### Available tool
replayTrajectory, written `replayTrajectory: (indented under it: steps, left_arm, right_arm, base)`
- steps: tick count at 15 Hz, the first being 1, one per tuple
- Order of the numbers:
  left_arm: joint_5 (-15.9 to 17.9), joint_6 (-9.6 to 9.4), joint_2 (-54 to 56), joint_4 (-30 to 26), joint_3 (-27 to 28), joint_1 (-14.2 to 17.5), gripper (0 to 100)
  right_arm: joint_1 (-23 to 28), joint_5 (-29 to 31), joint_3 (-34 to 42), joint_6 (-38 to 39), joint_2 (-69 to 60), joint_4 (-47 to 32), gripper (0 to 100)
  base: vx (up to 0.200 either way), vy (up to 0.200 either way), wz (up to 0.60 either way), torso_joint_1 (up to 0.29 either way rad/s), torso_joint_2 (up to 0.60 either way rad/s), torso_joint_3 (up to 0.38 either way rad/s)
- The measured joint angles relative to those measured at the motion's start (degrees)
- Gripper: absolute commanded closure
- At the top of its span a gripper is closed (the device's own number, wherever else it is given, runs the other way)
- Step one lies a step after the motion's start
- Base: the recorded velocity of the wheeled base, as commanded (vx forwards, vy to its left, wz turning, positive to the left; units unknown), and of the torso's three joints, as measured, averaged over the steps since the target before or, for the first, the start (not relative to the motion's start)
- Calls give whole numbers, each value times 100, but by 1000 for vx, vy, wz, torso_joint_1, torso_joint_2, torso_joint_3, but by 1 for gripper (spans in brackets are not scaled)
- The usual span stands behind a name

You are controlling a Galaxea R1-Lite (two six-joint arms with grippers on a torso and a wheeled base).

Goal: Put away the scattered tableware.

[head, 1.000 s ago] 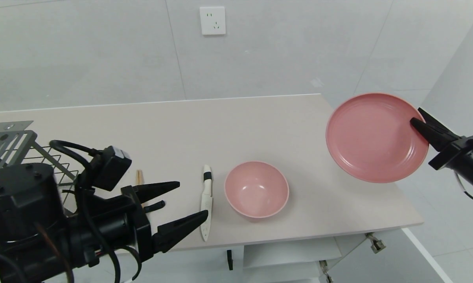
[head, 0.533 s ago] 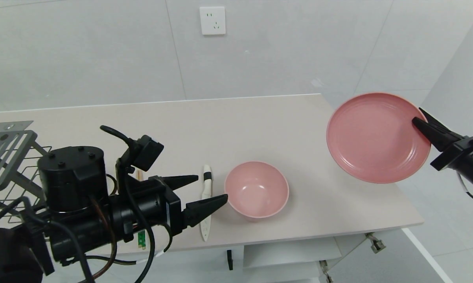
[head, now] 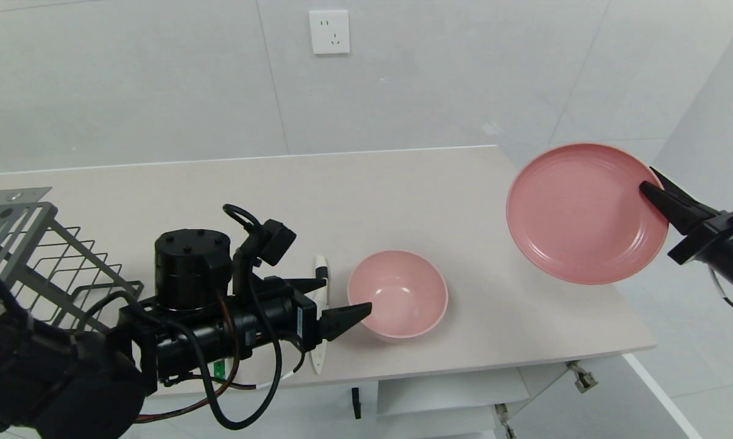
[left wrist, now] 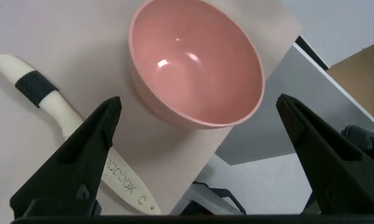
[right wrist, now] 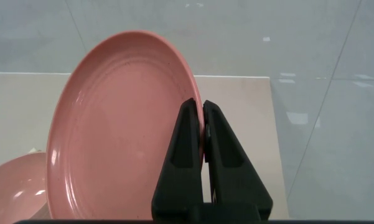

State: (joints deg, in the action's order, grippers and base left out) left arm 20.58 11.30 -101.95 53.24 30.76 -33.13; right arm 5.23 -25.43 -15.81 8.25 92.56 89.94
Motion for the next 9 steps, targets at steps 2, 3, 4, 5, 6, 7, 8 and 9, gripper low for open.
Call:
replayTrajectory:
  steps: [2,3,4,5,6,7,8,9]
  left_arm:
    - [-5,2,-201,158,101,-22,0]
    - [-28,2,-284,161,133,-43,0]
    - [-126,2,-358,161,162,-85,0]
    - [-249,-2,-452,183,195,-117,0]
    - [-271,-4,-535,197,245,-140,0]
    - [-282,-4,-602,194,293,-148,0]
    - [-301,-6,-664,197,347,-165,0]
    - [-317,-6,-723,197,397,-173,0]
  right_arm:
    - [-13,1,0,-7,-1,0,100]
    - [-13,1,5,-7,-1,0,100]
    - [-13,1,7,-7,-4,2,100]
    - [-16,1,7,-10,-4,0,100]
    - [-20,4,7,-10,-4,0,100]
    - [-20,4,7,-10,-6,2,100]
    - [-13,4,7,-10,-6,-2,100]
    - [-13,0,7,-10,-6,0,100]
  base:
    - [0,0,0,0,0,0]
    - [0,0,0,0,0,0]
    - [0,0,0,0,0,0]
    - [0,0,0,0,0,0]
    - [0,0,0,0,0,0]
    - [0,0,0,0,0,0]
    - [0,0,0,0,0,0]
    - [0,0,0,0,0,0]
